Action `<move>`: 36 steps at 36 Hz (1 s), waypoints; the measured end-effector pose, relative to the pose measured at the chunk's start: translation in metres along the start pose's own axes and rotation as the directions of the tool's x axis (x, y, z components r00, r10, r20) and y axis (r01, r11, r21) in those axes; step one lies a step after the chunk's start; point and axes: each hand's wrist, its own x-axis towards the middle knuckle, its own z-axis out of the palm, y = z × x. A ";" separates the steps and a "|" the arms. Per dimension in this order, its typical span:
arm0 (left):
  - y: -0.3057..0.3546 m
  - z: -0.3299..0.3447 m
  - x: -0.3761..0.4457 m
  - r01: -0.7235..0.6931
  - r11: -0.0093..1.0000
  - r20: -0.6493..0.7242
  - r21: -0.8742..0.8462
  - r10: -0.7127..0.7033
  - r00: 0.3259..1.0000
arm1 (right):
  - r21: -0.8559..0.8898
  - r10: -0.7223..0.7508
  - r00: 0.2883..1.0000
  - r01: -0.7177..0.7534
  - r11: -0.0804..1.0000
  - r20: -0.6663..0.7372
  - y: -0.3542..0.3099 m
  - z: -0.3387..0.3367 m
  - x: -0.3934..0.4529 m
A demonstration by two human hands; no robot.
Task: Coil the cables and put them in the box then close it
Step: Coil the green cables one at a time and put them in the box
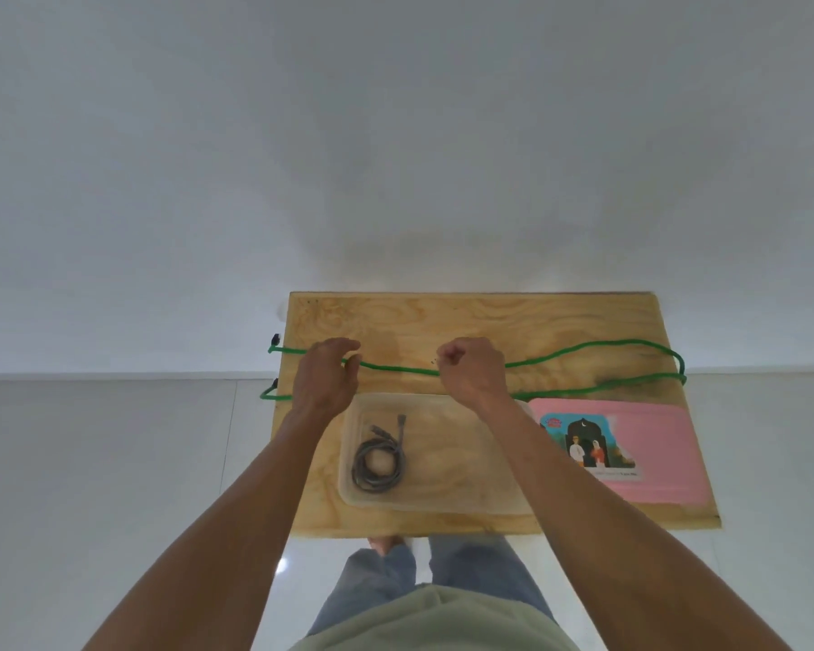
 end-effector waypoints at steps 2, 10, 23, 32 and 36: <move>-0.003 0.001 0.010 0.050 0.998 0.039 0.040 -0.051 0.998 | -0.040 0.001 0.999 0.001 0.999 0.049 0.003 0.003 0.015; -0.005 0.009 0.054 0.090 0.929 0.235 0.359 -0.183 0.955 | -0.198 0.053 0.964 -0.001 0.980 0.259 0.019 0.008 0.062; 0.007 0.009 0.083 -0.011 0.869 0.317 0.494 -0.168 0.933 | -0.210 -0.027 0.915 0.120 0.970 0.403 0.011 0.028 0.080; 0.031 -0.040 0.073 -0.085 0.995 0.127 0.047 0.079 0.989 | -0.248 -0.259 0.955 0.289 0.925 0.147 -0.050 0.025 0.054; 0.035 -0.064 0.055 -0.155 0.988 0.029 -0.020 0.156 0.987 | -0.172 -0.343 0.938 0.332 0.927 -0.038 -0.081 0.002 0.044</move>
